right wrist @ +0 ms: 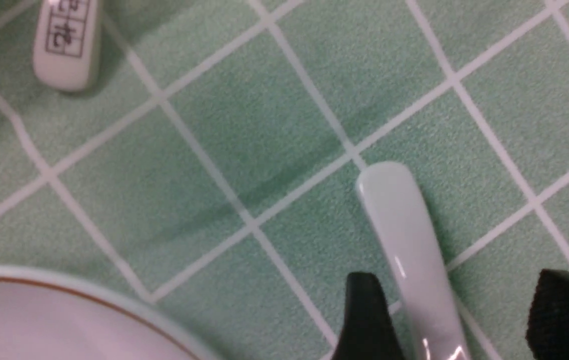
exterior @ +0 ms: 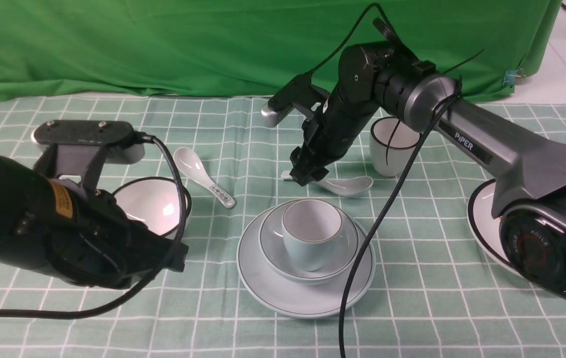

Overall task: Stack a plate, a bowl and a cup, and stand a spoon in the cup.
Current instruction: Use the right arm to grab a blue soup spoon

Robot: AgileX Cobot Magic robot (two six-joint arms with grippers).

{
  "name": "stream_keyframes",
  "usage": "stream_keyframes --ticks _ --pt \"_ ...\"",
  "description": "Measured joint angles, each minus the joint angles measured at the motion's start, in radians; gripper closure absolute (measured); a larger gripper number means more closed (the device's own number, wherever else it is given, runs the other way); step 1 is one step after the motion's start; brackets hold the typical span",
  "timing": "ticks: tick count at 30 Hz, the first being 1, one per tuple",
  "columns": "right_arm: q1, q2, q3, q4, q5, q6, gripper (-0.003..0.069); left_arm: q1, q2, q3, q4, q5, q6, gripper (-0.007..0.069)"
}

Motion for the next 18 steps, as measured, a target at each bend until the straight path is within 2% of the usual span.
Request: stream_keyframes --ticks 7,10,12,15,16,17,18 --pt "0.000 0.038 -0.002 0.005 -0.002 -0.012 0.0204 0.000 0.000 0.000 0.000 0.000 0.000 0.0616" --pt "0.000 0.039 -0.003 0.006 -0.002 -0.013 0.0230 0.000 0.000 0.000 0.000 0.000 0.000 0.0616" --pt "0.000 0.039 -0.003 0.009 0.002 -0.014 0.0269 0.000 0.000 0.000 0.000 0.000 0.000 0.0616" --pt "0.000 0.040 -0.004 0.012 -0.003 -0.015 0.0365 0.000 0.000 0.000 0.000 0.000 -0.004 0.0616" --pt "0.000 0.040 -0.004 0.012 -0.007 -0.015 0.0400 0.000 0.000 0.000 0.000 0.000 -0.004 0.0616" --pt "0.000 0.041 -0.004 0.011 -0.014 -0.013 0.0498 0.000 0.000 0.000 0.000 0.000 -0.004 0.0616" --pt "0.000 0.041 -0.004 0.010 -0.017 -0.009 0.0504 0.000 0.000 0.000 0.000 0.000 -0.004 0.0616"
